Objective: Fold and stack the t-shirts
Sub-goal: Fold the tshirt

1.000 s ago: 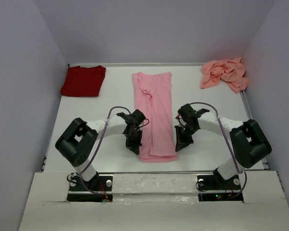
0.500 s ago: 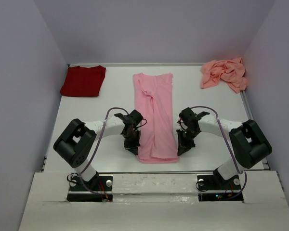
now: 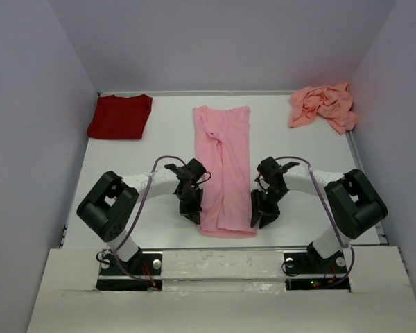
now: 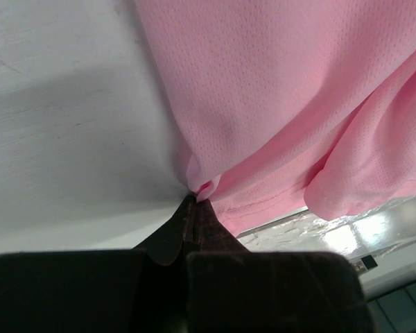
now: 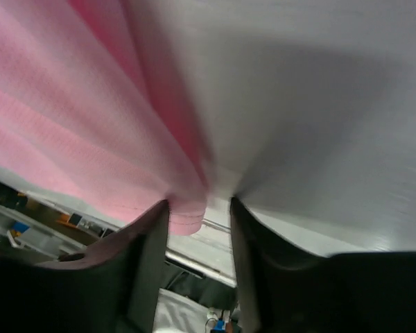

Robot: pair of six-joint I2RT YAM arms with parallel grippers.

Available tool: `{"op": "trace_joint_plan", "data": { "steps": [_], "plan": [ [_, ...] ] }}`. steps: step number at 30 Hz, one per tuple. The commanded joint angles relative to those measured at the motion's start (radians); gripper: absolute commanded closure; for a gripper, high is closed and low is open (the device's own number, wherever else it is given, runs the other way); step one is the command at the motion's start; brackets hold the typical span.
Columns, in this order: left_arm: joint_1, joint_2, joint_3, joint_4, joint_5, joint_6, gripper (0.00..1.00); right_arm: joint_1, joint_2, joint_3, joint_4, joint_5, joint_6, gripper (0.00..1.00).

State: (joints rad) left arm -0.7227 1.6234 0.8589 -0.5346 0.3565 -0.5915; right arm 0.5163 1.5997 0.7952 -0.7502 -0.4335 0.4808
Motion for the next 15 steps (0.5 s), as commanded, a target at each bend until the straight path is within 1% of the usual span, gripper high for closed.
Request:
{"op": "trace_joint_plan", "data": {
  "steps": [1, 2, 3, 4, 5, 9, 10, 12, 15],
  "plan": [
    [0.003, -0.025, -0.014, -0.001, 0.024, 0.010, 0.94, -0.009, 0.005, 0.013, -0.003, 0.015, -0.001, 0.50],
    [0.003, -0.028, -0.012, -0.002, 0.024, 0.010, 0.84, -0.009, -0.003, 0.027, -0.012, 0.018, -0.001, 0.38],
    [0.003, -0.030, -0.011, -0.001, 0.024, 0.010, 0.79, -0.009, -0.007, 0.035, -0.017, 0.030, -0.002, 0.32],
    [0.003, -0.033, -0.009, -0.001, 0.028, 0.010, 0.71, -0.009, -0.017, 0.041, -0.021, 0.036, -0.002, 0.21],
    [0.003, -0.034, -0.009, 0.001, 0.030, 0.010, 0.68, -0.009, -0.018, 0.048, -0.024, 0.038, -0.004, 0.19],
    [0.003, -0.042, 0.000, -0.005, 0.022, 0.009, 0.53, -0.009, -0.020, 0.075, -0.034, 0.033, -0.005, 0.18],
    [0.003, -0.045, 0.006, -0.010, 0.021, 0.009, 0.49, -0.009, -0.020, 0.078, -0.034, 0.032, -0.007, 0.18],
    [0.003, -0.053, 0.011, -0.011, 0.013, 0.007, 0.46, -0.009, -0.018, 0.079, -0.032, 0.016, -0.007, 0.18],
    [0.003, -0.066, 0.015, -0.015, 0.009, 0.002, 0.46, -0.009, -0.015, 0.065, -0.017, -0.005, -0.004, 0.19]
  ]
}}
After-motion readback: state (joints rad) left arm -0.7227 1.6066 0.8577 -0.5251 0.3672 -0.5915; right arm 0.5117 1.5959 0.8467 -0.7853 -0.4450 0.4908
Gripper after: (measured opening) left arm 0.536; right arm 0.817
